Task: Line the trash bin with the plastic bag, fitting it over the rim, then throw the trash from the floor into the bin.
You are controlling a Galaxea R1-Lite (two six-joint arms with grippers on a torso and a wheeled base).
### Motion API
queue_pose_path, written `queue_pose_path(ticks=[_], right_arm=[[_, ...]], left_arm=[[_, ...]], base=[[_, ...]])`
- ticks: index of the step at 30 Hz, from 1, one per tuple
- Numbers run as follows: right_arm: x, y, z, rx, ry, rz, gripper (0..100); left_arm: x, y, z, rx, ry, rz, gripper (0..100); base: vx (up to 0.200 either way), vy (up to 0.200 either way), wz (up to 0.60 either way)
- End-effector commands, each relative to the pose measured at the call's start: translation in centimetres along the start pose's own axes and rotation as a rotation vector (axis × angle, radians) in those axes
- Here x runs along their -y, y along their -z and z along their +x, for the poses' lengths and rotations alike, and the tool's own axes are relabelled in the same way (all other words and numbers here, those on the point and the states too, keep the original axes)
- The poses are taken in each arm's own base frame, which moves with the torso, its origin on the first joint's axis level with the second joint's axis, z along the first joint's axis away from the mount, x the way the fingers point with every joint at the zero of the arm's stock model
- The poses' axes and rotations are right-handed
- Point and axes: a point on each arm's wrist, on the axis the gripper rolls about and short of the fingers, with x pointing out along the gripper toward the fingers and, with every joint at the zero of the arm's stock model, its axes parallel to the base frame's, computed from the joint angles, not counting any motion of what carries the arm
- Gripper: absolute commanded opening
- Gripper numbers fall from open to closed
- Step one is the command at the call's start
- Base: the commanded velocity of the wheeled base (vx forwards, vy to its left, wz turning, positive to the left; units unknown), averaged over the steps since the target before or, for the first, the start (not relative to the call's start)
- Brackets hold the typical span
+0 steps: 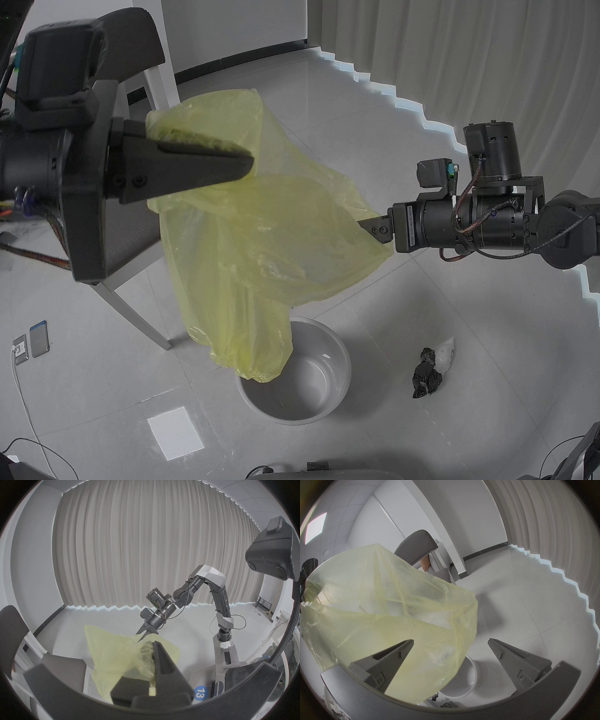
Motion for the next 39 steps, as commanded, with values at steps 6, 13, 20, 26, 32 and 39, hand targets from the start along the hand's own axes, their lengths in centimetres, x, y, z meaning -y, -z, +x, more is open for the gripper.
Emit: queue_pose_path(ticks=[6,13,20,26,32,39], right_arm=[[0.4,-0.5,1.7,0.008,-0.003,-0.001,100],[0.6,-0.1,2.1,-0.005,0.000,-0.003,0],[0.5,0.0,2.1,-0.010,-0.001,0.005,0],[0.5,0.6,1.9,-0.028,0.010,0.012,0],[0.2,1.3,0.3,-0.028,0.071,0.043,0],[-0.3,1.4,0.1,0.018,0.122,0.096,0]], left_arm=[[0.0,0.0,0.2,-0.003,0.004,0.001,0],[0.0,0.1,0.2,-0.005,0.003,0.000,0],[-0.2,0.0,0.6,0.007,-0.001,0.004,0],[-1.0,-0.3,1.9,0.021,-0.044,-0.007,0],[-2.3,0.3,3.8,0.008,-0.369,-0.214,0],[1.4,5.9,0.9,-0.111,-0.337,-0.377,0]], base=[[0.000,0.000,0.00],[0.000,0.000,0.00],[0.000,0.000,0.00],[0.000,0.000,0.00],[0.000,0.000,0.00],[0.000,0.000,0.00]])
